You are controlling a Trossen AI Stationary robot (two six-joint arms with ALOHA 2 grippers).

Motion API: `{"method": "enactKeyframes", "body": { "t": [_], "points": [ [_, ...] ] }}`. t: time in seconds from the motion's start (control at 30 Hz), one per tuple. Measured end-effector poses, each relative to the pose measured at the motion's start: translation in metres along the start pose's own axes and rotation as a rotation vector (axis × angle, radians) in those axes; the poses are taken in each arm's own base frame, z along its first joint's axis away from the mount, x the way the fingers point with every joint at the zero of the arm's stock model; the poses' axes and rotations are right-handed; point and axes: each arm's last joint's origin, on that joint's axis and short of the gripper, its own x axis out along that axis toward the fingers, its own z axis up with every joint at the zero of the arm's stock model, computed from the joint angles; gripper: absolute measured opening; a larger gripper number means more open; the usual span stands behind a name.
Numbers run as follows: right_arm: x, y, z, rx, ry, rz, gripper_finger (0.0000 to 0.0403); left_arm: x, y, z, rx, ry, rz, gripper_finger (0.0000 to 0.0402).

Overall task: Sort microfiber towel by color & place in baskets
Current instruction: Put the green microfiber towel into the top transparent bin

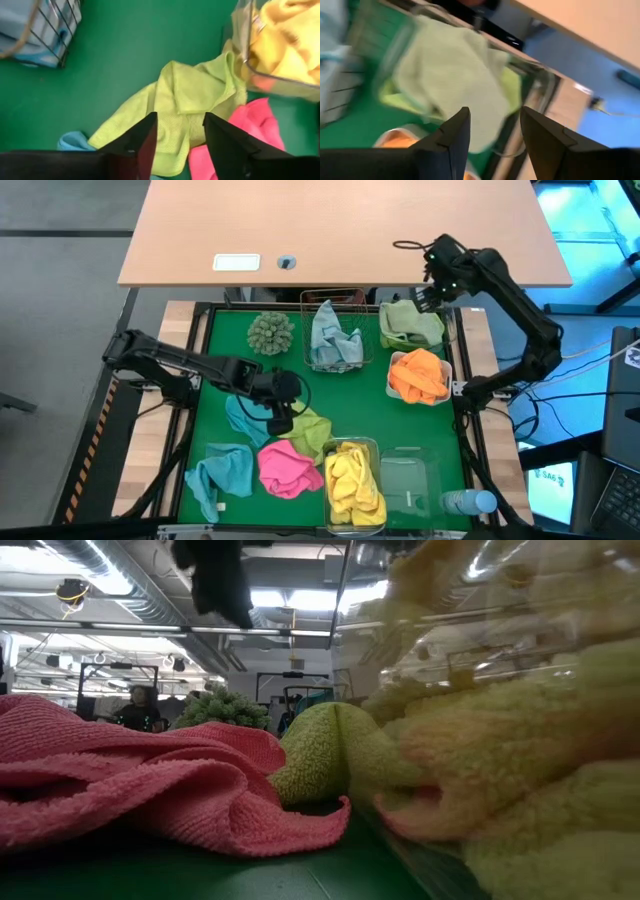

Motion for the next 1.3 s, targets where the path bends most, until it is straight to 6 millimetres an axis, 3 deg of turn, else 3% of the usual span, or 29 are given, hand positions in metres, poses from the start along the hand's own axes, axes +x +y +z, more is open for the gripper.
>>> {"method": "enactKeyframes", "body": {
  "t": [0.2,0.7,0.97,1.3],
  "points": [
    [-0.025,0.021,-0.012,-0.081,-0.094,0.171,0.0172,0.028,0.001,-0.022,0.016,-0.023,-0.001,0.0186],
    [-0.07,0.114,-0.055,-0.469,-0.281,0.424,0.0172,0.073,0.014,-0.075,0.037,-0.107,0.061,0.0191],
    [-0.089,0.148,-0.075,-0.588,-0.381,0.555,0.0172,0.085,0.012,-0.093,0.072,-0.122,0.122,0.0192],
    [-0.098,0.183,-0.097,-0.699,-0.416,0.647,0.0172,0.117,0.01,-0.104,0.1,-0.058,0.166,0.0192]
  ]
}}
